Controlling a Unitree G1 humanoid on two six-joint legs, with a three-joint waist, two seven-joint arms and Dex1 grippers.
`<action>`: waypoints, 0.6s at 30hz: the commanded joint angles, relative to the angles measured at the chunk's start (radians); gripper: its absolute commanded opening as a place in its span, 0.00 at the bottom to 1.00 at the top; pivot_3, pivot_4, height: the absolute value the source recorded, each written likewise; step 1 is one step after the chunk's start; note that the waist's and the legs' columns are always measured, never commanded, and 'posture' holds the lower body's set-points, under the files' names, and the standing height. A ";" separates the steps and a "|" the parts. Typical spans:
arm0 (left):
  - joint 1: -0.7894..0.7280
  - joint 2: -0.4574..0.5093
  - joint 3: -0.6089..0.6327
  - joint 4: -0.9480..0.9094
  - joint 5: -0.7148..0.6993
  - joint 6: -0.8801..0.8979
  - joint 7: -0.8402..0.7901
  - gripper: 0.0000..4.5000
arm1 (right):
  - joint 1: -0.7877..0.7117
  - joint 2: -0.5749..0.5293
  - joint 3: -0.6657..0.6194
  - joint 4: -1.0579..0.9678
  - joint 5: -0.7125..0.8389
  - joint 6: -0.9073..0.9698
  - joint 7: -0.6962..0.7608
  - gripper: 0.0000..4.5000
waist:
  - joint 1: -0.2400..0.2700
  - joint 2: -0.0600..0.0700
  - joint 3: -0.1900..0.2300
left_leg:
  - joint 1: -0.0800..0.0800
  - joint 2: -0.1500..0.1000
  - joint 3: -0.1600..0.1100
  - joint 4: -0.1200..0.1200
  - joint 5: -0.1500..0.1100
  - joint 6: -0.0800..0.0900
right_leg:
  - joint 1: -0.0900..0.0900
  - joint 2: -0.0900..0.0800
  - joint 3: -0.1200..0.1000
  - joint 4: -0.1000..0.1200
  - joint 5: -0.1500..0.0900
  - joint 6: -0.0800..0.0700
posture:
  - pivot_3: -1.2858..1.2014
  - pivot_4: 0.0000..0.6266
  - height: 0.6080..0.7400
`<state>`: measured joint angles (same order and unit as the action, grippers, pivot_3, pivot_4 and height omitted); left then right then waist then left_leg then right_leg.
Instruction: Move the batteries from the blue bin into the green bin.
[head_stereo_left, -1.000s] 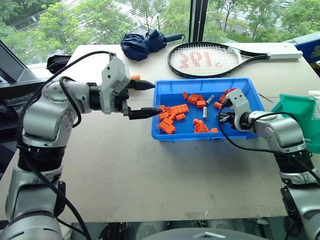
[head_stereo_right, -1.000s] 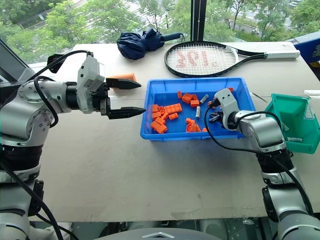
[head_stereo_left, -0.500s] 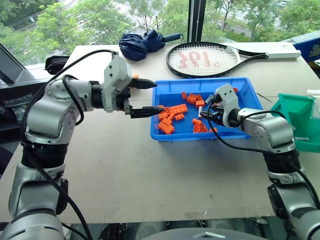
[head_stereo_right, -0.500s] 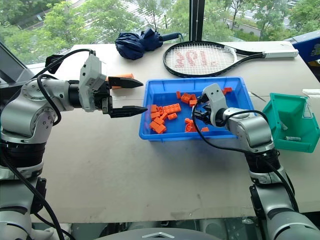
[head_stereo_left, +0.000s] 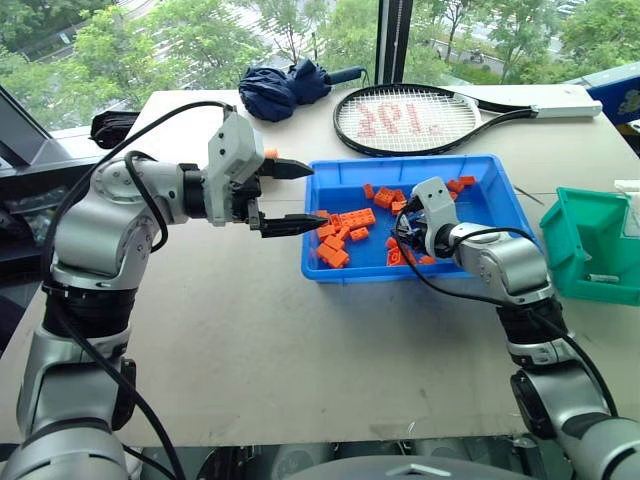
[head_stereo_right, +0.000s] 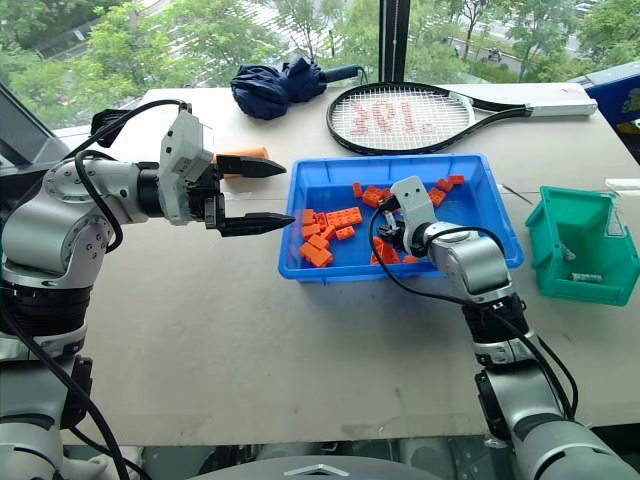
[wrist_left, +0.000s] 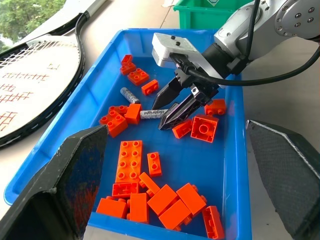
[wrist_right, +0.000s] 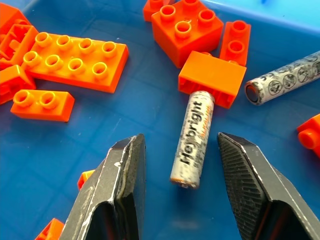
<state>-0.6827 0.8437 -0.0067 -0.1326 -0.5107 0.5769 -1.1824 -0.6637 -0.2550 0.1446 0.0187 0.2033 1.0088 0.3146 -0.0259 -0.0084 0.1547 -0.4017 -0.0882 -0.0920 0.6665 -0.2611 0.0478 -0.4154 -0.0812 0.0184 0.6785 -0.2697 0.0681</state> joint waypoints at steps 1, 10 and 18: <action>-0.002 0.013 0.025 -0.027 0.002 -0.014 0.004 1.00 | -0.015 0.009 -0.002 0.021 -0.018 -0.021 -0.010 0.49 | -0.003 0.000 0.000 | 0.000 0.000 0.000 0.000 0.000 0.000 | 0.000 0.000 0.000 0.000 0.000 0.000 | 0.52 0.24 1.00; -0.002 0.012 0.023 -0.024 0.001 -0.017 0.000 1.00 | -0.015 -0.009 -0.016 0.027 -0.037 -0.034 0.010 0.00 | -0.014 0.000 0.000 | 0.000 0.000 0.000 0.000 0.000 0.000 | 0.000 0.000 0.000 0.000 0.000 0.000 | 0.52 0.24 1.00; -0.003 0.010 0.021 -0.026 -0.002 -0.013 -0.002 1.00 | 0.017 -0.098 -0.118 -0.262 0.042 0.110 0.049 0.00 | -0.011 0.001 0.000 | -0.001 0.000 -0.001 0.000 0.000 0.000 | 0.000 0.000 0.000 0.000 0.000 0.000 | 0.52 0.24 1.00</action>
<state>-0.6808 0.8438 -0.0070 -0.1346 -0.5109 0.5750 -1.1828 -0.6346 -0.3309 0.0912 -0.1151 0.2092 1.0758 0.3469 -0.0372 -0.0078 0.1551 -0.4025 -0.0882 -0.0927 0.6662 -0.2612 0.0479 -0.4158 -0.0815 0.0180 0.6781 -0.2697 0.0681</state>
